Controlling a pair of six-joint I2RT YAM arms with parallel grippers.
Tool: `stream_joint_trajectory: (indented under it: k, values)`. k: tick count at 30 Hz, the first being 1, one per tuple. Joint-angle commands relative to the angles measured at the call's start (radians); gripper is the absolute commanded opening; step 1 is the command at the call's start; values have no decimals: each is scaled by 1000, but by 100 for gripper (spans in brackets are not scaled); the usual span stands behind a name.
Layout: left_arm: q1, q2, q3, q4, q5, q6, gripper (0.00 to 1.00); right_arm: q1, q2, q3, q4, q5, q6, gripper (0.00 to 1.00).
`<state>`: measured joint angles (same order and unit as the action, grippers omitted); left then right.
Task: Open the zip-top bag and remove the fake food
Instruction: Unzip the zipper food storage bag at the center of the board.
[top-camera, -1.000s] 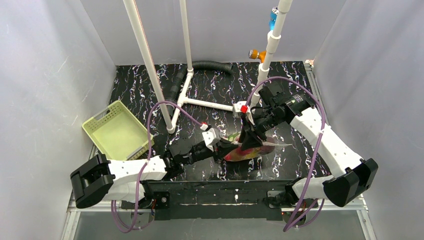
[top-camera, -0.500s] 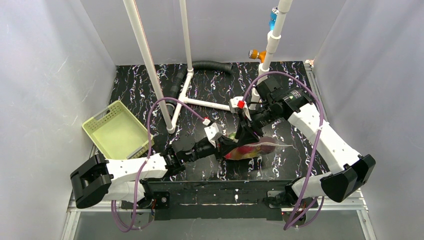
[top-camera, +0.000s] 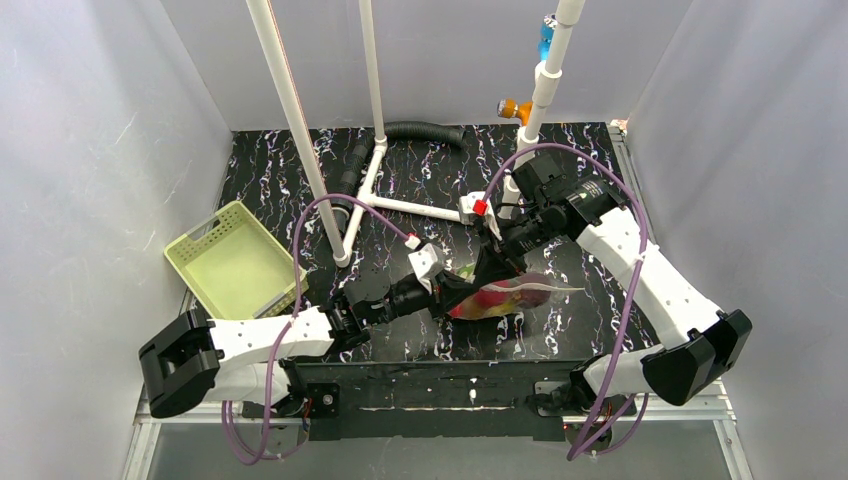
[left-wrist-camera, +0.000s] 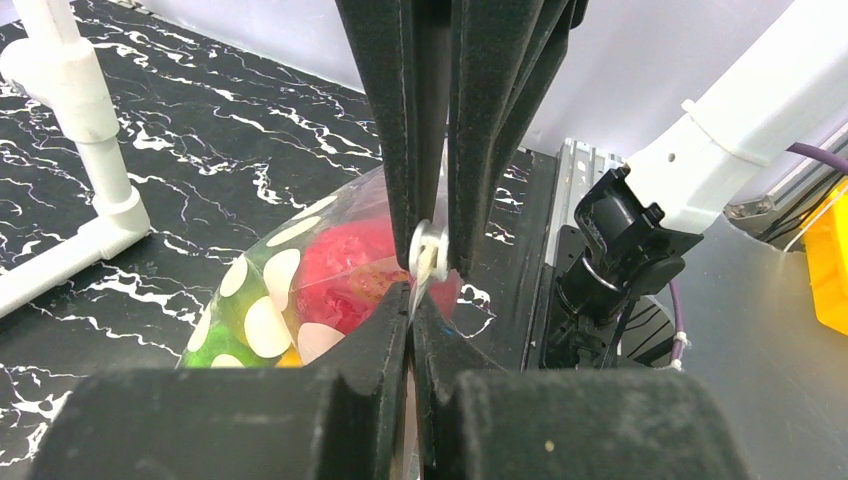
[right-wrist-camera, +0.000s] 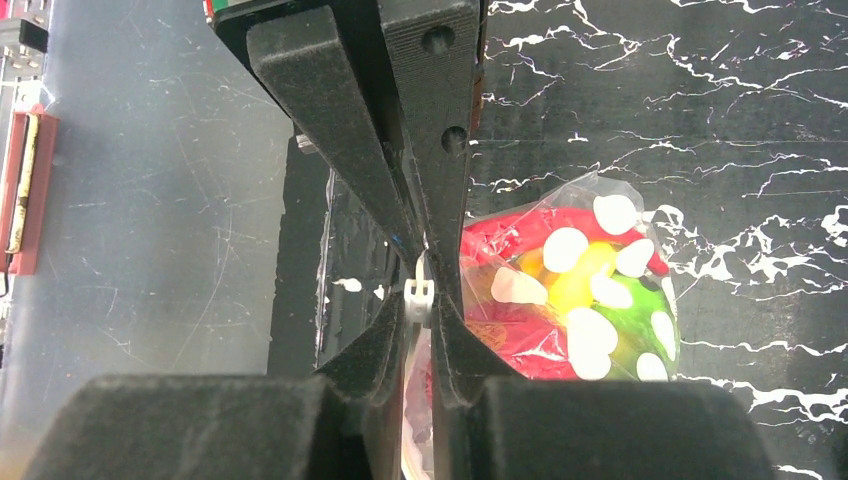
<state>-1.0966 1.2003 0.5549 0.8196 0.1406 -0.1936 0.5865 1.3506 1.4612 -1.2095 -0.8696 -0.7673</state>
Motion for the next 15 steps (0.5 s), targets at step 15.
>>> stream_joint_trajectory:
  k: [15]
  values:
    - [4,-164,-20,-32,-122,40,0,-24,-66,-28,27,19,13,1]
